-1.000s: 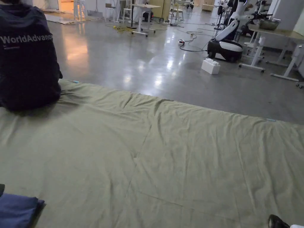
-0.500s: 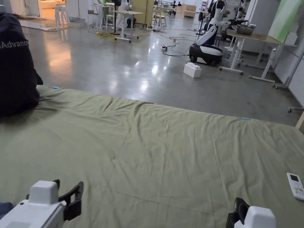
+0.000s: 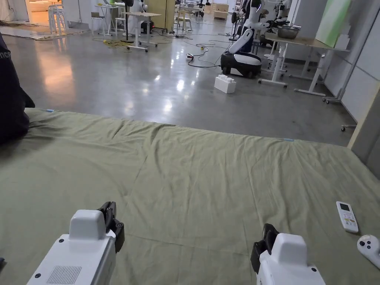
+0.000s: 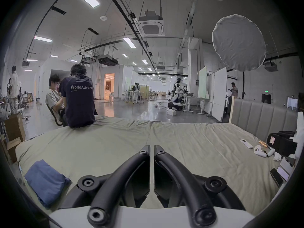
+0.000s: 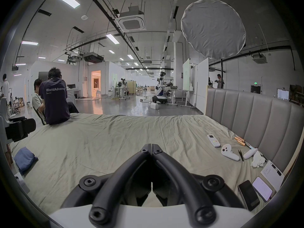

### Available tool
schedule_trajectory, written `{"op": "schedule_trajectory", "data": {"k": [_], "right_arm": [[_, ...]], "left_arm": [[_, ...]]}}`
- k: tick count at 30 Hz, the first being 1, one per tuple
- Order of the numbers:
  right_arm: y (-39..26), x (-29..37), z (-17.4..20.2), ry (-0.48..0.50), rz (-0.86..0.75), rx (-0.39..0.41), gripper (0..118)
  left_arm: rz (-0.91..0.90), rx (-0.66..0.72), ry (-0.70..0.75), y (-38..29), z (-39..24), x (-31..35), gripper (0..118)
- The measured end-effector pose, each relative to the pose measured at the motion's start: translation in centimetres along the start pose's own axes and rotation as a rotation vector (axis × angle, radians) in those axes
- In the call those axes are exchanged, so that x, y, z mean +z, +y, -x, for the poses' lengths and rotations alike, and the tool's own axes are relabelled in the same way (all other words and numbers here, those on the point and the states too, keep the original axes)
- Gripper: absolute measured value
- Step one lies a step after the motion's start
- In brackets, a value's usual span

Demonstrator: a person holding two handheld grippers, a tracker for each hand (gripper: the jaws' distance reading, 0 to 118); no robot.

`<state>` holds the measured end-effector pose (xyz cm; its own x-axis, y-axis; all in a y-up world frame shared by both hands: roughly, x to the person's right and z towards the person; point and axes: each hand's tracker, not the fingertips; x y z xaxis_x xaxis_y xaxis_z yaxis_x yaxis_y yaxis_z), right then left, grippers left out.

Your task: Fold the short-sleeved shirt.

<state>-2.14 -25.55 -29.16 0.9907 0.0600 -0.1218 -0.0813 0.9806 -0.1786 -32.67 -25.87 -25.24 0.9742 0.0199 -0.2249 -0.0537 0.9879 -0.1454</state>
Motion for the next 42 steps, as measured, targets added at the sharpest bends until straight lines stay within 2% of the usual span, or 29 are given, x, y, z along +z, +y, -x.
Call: {"op": "schedule_trajectory", "data": {"k": [25, 26, 27, 30, 31, 32, 33, 35, 37, 38, 39, 42], "right_arm": [[-0.3, 0.6, -0.8, -0.007, 0.008, -0.006, 2], [-0.3, 0.7, -0.7, -0.006, 0.009, -0.004, 9], [-0.4, 0.7, -0.7, -0.004, 0.010, -0.001, 23], [-0.5, 0.7, -0.5, -0.008, 0.013, 0.005, 44], [-0.5, 0.7, -0.5, -0.009, 0.013, 0.006, 64], [-0.6, 0.8, -0.4, -0.011, 0.013, 0.007, 74], [-0.6, 0.8, -0.4, -0.011, 0.014, 0.009, 74], [-0.8, 0.9, -0.3, -0.013, 0.006, 0.010, 80], [-0.8, 1.0, 0.0, -0.022, -0.001, 0.024, 95], [-0.9, 1.0, 0.1, -0.024, -0.007, 0.037, 106], [-0.8, 1.0, 0.3, -0.023, -0.018, 0.056, 111], [-0.8, 1.1, 0.5, -0.024, -0.018, 0.060, 116]], "left_arm": [[0.024, -0.047, -0.028, 0.2, 0.3, 0.2, 5], [0.026, -0.051, -0.032, 0.2, 0.2, 0.2, 11], [0.027, -0.054, -0.034, 0.2, 0.1, 0.3, 19], [0.029, -0.055, -0.028, 0.0, 0.1, 0.4, 28], [0.030, -0.056, -0.027, 0.0, 0.1, 0.5, 39], [0.033, -0.056, -0.026, -0.1, 0.2, 0.5, 54], [0.034, -0.054, -0.024, -0.1, 0.2, 0.6, 61], [0.029, -0.046, -0.008, -0.2, 0.3, 0.8, 66], [0.015, -0.041, 0.010, -0.2, 0.5, 1.0, 71], [0.012, -0.042, 0.016, -0.2, 0.5, 1.1, 78], [0.009, -0.046, 0.019, -0.3, 0.5, 1.1, 83], [0.016, -0.061, 0.032, -0.2, 0.6, 1.1, 86]]}}
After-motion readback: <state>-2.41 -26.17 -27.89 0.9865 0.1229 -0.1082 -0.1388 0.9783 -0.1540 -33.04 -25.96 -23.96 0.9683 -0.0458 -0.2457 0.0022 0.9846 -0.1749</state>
